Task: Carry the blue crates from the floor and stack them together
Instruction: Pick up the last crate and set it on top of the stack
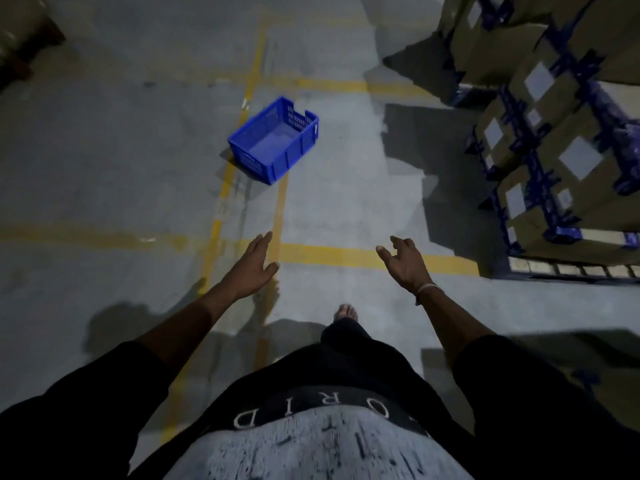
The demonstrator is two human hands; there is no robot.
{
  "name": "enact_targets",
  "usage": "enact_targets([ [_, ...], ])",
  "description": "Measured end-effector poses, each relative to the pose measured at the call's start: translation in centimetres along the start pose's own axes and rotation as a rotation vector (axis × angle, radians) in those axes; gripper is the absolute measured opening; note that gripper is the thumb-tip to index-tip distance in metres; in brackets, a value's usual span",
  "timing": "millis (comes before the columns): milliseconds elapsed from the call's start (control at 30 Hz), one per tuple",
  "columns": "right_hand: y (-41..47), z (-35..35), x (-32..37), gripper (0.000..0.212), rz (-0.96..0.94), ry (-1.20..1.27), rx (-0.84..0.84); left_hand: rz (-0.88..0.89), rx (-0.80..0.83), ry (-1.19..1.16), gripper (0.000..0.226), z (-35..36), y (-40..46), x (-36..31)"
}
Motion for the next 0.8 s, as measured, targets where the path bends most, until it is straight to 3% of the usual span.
enact_targets([
  [433,26.9,-11.4,15.5,0.071,-0.124,-0.148,0.06,-0.11,-0.155,-0.134,0.078,-8.6,26.8,-2.0],
  [800,52.4,-10.8,32.1,0.071,-0.194,-0.233,0.132,-0.256,-0.252,-0.148,0.08,-20.1,48.3,8.5],
])
Point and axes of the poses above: each hand's wrist, its own y-axis towards the middle knuckle, its own z-axis out of the palm, x = y × z, the point moved 7 cm from there along y, towards the middle knuckle, and after that the axes turned 11 degrees about z, right-handed, at the moved point
